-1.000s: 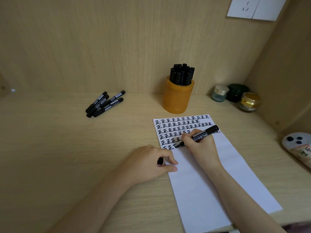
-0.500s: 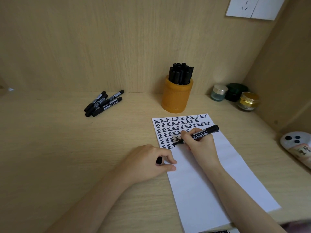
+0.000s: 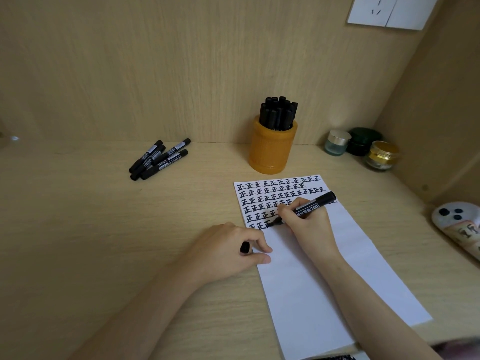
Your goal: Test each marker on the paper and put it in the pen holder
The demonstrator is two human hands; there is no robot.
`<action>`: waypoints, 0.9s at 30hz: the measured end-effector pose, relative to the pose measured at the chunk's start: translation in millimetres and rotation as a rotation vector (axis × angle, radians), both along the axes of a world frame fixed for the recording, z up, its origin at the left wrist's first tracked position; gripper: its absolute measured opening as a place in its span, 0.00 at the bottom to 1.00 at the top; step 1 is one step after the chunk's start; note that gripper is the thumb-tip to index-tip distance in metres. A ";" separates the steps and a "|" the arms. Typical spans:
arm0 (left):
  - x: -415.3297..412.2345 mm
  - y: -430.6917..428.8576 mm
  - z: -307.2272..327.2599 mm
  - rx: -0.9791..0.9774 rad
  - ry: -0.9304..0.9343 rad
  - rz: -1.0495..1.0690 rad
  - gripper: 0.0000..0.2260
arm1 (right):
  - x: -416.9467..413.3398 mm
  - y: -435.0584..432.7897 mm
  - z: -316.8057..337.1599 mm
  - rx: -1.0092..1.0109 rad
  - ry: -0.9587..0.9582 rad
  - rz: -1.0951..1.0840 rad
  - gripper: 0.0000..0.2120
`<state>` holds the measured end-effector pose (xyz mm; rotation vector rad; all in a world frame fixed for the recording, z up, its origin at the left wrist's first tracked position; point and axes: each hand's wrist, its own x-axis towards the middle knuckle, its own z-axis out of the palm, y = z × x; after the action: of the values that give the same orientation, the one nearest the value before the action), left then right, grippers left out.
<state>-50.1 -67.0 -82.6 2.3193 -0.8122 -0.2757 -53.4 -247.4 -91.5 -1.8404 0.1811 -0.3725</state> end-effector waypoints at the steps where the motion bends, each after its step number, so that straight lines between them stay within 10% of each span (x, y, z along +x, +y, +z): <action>1: 0.0 0.1 -0.1 -0.001 -0.002 0.000 0.06 | -0.3 0.1 0.1 -0.003 0.001 0.006 0.11; 16: 0.7 0.1 -3.1 -0.020 -0.020 -0.002 0.06 | -1.0 -1.0 1.0 -0.031 0.027 -0.071 0.11; 27: 0.4 0.1 1.0 -0.411 0.180 -0.003 0.13 | -6.6 -6.2 19.3 0.456 -0.075 0.004 0.11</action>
<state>-49.8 -66.9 -81.6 1.8809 -0.7071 -0.2843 -59.9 -253.6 -72.2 -1.3758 0.1927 -0.3629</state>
